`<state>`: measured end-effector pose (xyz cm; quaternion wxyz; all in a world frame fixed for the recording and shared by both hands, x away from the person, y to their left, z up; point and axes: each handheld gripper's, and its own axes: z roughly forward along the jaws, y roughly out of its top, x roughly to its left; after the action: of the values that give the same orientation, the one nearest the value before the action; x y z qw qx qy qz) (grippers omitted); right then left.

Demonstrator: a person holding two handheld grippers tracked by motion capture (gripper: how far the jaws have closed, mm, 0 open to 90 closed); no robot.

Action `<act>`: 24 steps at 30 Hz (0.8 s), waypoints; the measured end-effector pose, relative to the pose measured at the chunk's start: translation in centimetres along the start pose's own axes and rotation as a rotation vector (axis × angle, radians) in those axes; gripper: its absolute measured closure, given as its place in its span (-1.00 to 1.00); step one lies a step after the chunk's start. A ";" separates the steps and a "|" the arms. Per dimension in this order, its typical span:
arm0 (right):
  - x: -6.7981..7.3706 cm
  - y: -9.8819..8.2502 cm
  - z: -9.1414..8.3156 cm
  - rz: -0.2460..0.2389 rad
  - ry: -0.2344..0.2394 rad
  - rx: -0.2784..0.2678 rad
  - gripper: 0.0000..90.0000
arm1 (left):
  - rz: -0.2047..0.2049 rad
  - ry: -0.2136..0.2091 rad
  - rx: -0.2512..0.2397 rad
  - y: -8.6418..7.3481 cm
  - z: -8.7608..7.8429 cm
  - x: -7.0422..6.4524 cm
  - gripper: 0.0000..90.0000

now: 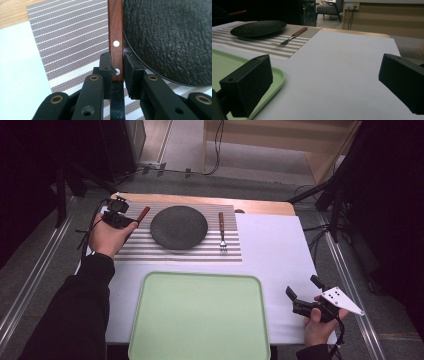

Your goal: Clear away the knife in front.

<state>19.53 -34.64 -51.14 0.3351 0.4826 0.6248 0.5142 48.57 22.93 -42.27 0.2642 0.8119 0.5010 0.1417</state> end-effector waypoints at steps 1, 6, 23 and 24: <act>0.0 0.0 0.0 0.001 -0.001 0.001 -1.00 | 0.002 -0.004 -0.003 -0.1 -0.2 -0.1 0.73; 0.0 0.0 0.1 -0.005 -0.003 0.002 -1.00 | 0.029 -0.019 -0.008 -0.7 -0.8 -0.7 0.73; 0.1 0.0 0.1 -0.008 0.001 0.007 -1.00 | 0.063 -0.086 -0.039 -2.2 -2.6 -2.3 0.73; 0.1 0.0 0.1 -0.008 0.001 0.007 -1.00 | 0.075 -0.085 -0.042 -2.3 -2.8 -2.6 0.73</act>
<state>19.63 -34.52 -51.12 0.3351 0.4808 0.6289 0.5109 44.27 22.22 -41.18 0.2966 0.8296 0.4555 0.1275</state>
